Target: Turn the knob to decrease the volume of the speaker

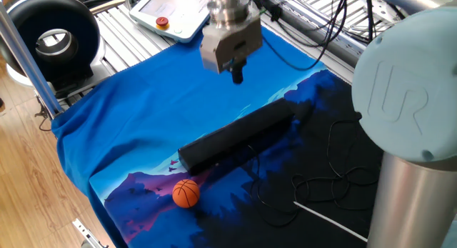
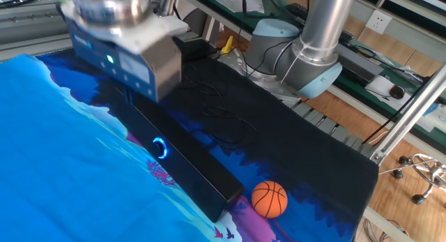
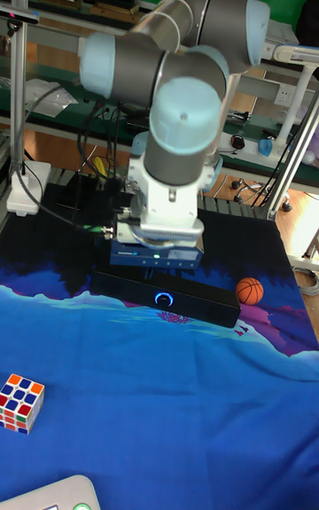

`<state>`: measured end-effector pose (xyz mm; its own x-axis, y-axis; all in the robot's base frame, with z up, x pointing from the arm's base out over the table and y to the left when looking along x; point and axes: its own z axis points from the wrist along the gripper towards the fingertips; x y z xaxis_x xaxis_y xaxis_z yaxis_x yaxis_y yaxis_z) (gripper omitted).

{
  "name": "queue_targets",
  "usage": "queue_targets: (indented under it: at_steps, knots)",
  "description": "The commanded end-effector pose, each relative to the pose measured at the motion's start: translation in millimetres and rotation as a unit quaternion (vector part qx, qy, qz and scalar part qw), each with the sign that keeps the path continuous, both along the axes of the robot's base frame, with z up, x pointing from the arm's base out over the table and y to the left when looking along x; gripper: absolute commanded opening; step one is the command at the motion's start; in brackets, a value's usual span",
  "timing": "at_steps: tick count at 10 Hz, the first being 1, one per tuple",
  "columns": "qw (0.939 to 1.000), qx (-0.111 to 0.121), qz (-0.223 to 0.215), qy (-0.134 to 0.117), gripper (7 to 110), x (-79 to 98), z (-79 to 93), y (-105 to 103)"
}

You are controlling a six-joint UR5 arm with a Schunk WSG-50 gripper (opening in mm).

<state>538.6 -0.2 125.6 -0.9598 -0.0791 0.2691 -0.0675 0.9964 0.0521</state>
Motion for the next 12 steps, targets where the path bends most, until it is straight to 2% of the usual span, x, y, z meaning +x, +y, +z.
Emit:
queue_targets:
  at_steps: [1,2,4,6,8,9,10,12]
  knots:
    - [0.9975,0.011,-0.015,-0.069,7,26.4,32.3,-17.1]
    - [0.9967,0.026,-0.019,-0.075,7,23.0,43.9,-17.4]
    - [0.9968,0.024,-0.025,-0.072,7,4.1,64.3,-30.4]
    - [0.9942,0.05,-0.031,-0.09,7,-8.8,72.3,-38.9]
    - [0.9919,0.061,-0.026,-0.108,7,-14.2,68.0,-54.1]
    - [0.9882,0.083,-0.017,-0.128,7,-9.4,63.9,-53.4]
    - [0.9863,0.093,-0.017,-0.135,7,-7.8,58.6,-49.7]
    - [0.9861,0.081,-0.02,-0.144,7,-4.8,39.8,-44.1]
